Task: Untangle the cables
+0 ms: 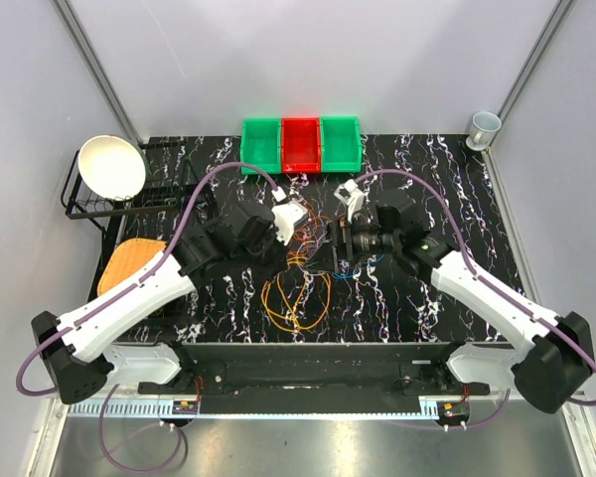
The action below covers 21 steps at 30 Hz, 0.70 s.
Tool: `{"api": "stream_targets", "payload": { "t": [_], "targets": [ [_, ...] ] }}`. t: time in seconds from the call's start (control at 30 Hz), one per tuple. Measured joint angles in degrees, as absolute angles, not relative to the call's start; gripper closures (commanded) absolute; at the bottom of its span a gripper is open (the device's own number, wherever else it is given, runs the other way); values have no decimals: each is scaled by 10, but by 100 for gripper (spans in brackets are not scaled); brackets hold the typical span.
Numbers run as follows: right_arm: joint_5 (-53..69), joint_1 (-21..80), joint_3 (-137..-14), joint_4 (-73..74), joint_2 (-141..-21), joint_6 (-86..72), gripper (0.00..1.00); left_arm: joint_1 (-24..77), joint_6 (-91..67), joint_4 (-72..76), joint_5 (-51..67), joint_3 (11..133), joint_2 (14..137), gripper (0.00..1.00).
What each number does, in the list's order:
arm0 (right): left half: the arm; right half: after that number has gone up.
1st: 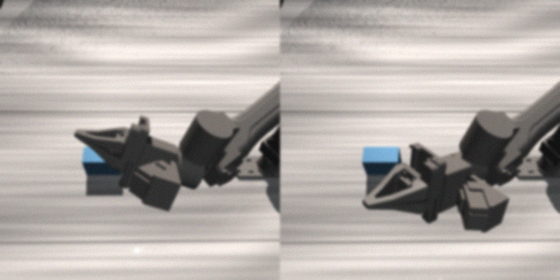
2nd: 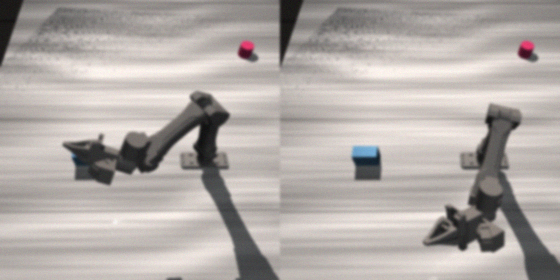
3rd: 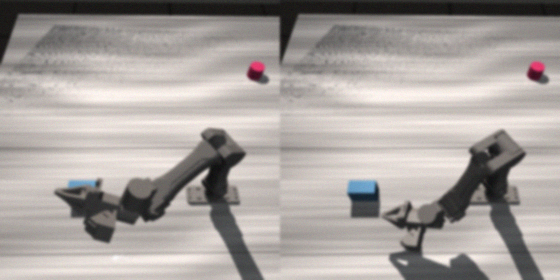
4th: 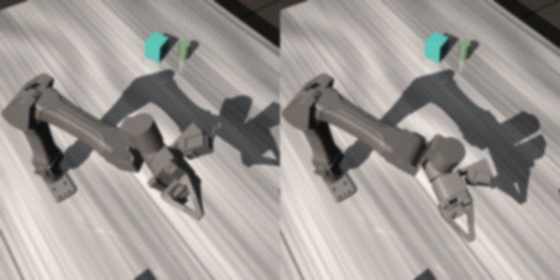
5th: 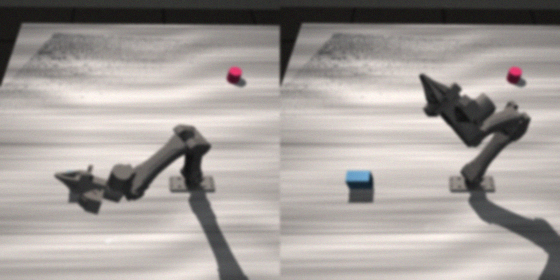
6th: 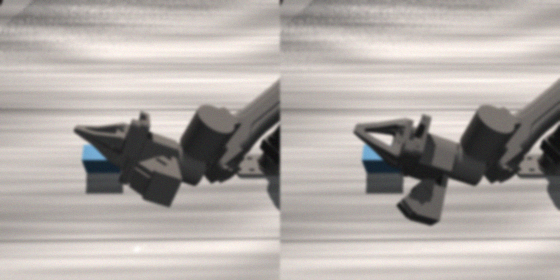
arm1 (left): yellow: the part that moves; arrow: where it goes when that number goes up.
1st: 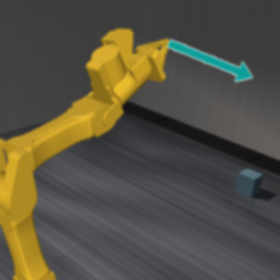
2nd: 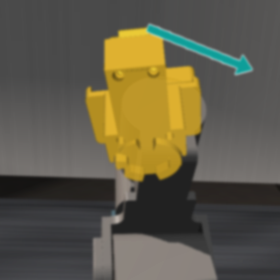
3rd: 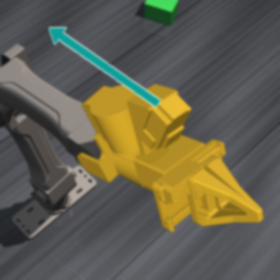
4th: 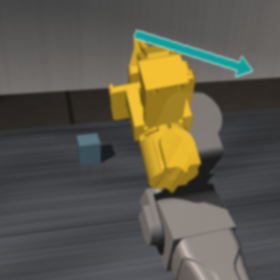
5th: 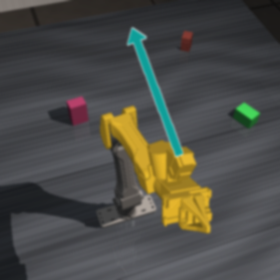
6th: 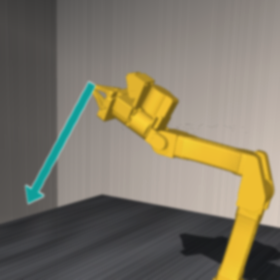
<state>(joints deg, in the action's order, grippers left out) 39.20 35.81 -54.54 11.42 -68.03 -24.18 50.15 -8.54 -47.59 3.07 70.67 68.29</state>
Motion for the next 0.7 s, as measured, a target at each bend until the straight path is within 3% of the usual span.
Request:
{"api": "stream_targets", "payload": {
  "t": [0.27,0.6,0.63,0.67,0.7],
  "targets": [
    [361,395,-562,105,-739,-238,29,502,-84,-460,44,674,680,100],
    [328,432,-578,97,-776,-229,81,502,-84,-452,43,668,667,100],
    [325,433,-578,97,-777,-229,92,502,-84,-451,43,668,667,95],
    [323,433,-578,96,-777,-230,98,502,-85,-451,42,668,667,79],
    [321,433,-578,96,-777,-228,100,501,-84,-449,41,667,667,55]
  ]
}}
